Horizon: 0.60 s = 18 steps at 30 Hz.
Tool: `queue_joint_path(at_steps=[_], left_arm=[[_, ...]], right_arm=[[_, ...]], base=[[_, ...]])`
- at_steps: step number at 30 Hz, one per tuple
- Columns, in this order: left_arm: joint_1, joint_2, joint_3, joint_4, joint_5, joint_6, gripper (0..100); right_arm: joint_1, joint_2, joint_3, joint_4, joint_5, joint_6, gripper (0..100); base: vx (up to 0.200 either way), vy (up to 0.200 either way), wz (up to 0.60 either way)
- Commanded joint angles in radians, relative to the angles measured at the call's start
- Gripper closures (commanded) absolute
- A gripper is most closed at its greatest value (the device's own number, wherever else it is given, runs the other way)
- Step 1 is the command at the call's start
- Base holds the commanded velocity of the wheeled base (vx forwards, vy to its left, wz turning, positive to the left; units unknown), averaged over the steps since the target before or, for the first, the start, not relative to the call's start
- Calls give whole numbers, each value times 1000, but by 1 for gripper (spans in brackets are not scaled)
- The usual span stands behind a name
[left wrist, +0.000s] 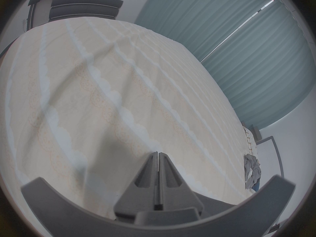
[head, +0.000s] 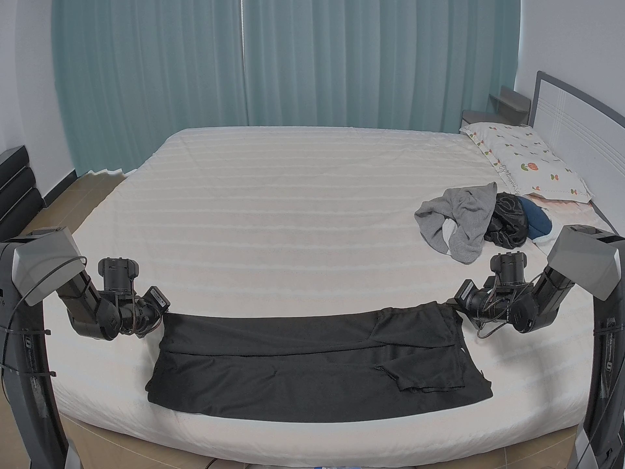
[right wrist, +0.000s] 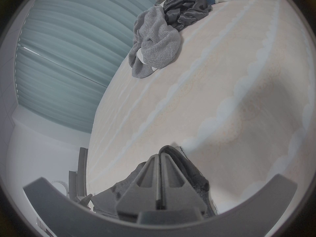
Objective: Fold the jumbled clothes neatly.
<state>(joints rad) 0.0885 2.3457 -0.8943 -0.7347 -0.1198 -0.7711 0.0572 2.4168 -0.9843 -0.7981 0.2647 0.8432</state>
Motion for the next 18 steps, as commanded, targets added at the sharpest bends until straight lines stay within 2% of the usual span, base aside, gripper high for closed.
queue_joint_path(at_steps=[1, 18], left_arm=[[0, 1, 1, 0, 0, -1, 100], [0, -2, 3, 3, -1, 1, 100]], right_arm=[[-7, 2, 1, -13, 1, 2, 100], [-19, 5, 7, -27, 2, 5, 100]], base=[[0, 0, 0], [0, 0, 0]])
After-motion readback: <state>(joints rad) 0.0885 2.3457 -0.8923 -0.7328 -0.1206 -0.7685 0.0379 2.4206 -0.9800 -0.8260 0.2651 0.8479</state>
